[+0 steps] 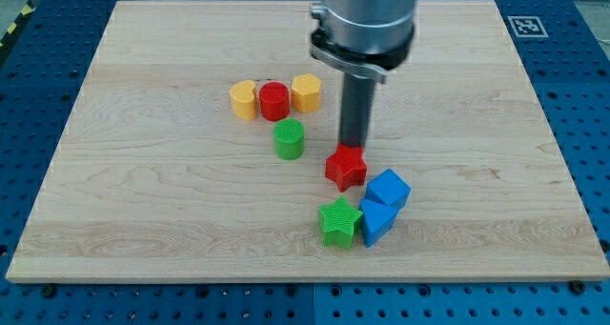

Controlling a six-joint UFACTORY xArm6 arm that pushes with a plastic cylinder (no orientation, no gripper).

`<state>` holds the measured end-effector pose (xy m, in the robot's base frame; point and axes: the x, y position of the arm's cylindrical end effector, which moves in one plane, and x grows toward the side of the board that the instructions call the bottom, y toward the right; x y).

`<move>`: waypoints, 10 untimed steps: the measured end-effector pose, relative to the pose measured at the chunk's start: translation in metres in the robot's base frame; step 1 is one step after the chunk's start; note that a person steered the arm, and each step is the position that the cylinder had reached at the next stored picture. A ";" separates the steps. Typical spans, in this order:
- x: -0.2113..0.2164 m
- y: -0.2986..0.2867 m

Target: Move the red star to the group of blocks

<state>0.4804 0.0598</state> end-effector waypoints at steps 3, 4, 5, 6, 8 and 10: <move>0.017 0.000; 0.027 0.000; 0.018 -0.020; 0.012 -0.051; 0.012 -0.087; 0.010 -0.081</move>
